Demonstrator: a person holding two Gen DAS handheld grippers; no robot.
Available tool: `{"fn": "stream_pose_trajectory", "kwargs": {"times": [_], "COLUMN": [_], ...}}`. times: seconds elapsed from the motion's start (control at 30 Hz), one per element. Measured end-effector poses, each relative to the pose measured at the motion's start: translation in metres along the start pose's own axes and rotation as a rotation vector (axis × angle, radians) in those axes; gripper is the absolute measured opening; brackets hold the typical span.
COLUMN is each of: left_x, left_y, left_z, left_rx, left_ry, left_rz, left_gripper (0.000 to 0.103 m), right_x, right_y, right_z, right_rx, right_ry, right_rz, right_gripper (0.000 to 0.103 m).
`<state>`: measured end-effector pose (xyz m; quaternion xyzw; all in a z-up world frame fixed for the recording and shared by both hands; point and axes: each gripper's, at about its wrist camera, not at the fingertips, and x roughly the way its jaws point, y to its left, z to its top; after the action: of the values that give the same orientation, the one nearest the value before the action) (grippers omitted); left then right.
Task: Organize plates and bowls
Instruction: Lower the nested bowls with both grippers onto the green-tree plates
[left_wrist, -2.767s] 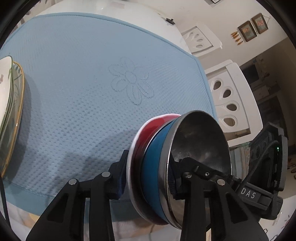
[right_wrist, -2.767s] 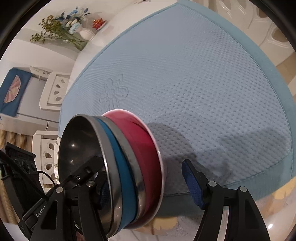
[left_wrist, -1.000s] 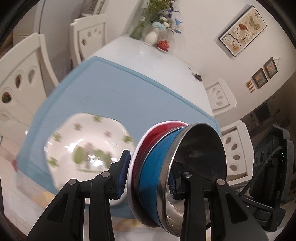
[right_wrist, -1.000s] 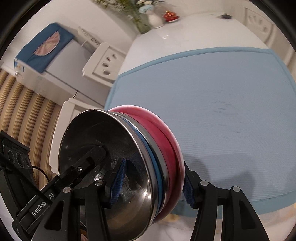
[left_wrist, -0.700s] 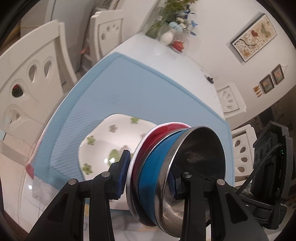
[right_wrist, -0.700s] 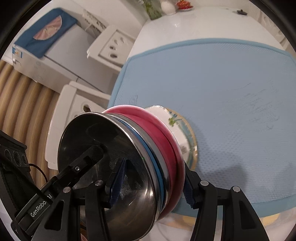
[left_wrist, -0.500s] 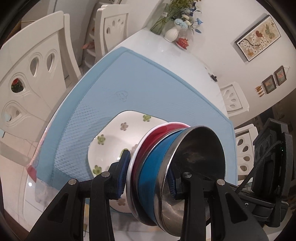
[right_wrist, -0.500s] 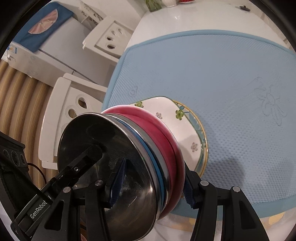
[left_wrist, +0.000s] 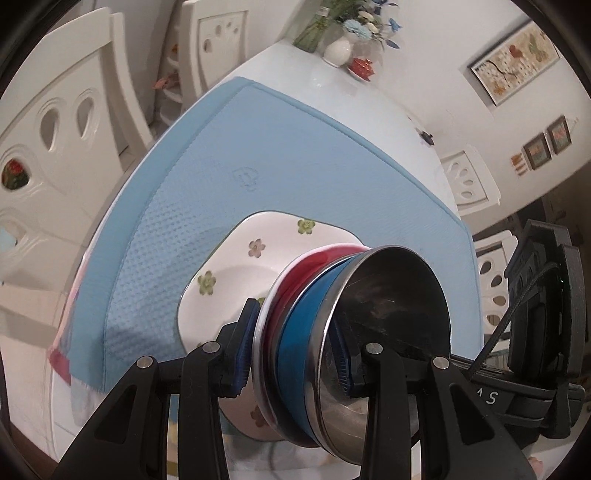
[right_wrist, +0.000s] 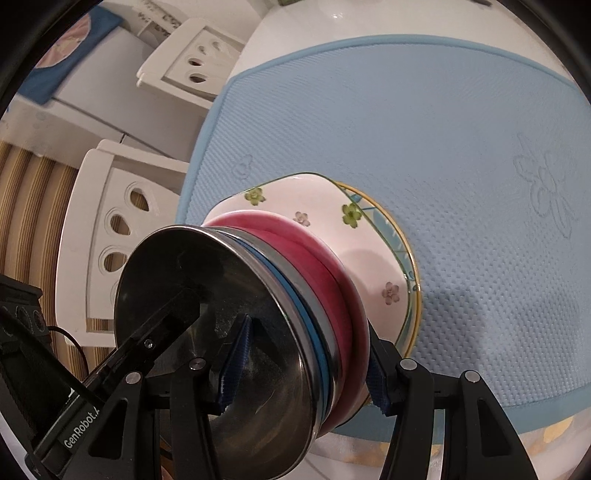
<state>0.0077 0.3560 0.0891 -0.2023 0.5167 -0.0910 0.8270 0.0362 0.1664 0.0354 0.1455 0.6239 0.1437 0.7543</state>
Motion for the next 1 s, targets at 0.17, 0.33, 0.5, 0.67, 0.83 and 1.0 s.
{"fn": "stream_pose_trajectory", "kwargs": {"times": [0.17,0.33,0.5,0.67,0.83,1.0], "left_x": [0.002,0.003,0.0,-0.012,-0.023,-0.031], "left_y": [-0.002,-0.004,-0.001,-0.003,0.002,-0.003], "left_z": [0.005,0.007,0.009,0.011,0.016,0.015], "left_rx": [0.023,0.044,0.046,0.062,0.073,0.103], "left_ry": [0.003,0.009,0.007,-0.034,-0.047,-0.059], "left_rz": [0.001,0.013,0.008,0.012,0.003,-0.006], "left_gripper": [0.032,0.033,0.033,0.035,0.036,0.036], "right_x": [0.003,0.001,-0.006,-0.017,-0.032,-0.046], "right_y": [0.0,-0.003,-0.007,-0.012,-0.015,-0.013], "right_z": [0.005,0.008,0.008,0.007,0.004,-0.002], "right_rx": [0.012,0.016,0.007,0.01,0.015,0.003], "right_ry": [0.004,0.003,-0.008,-0.026,-0.064,-0.104], "right_rz": [-0.001,0.012,0.028,0.043,0.057,0.052], "right_gripper": [0.055,0.055,0.055,0.055,0.055,0.055]}}
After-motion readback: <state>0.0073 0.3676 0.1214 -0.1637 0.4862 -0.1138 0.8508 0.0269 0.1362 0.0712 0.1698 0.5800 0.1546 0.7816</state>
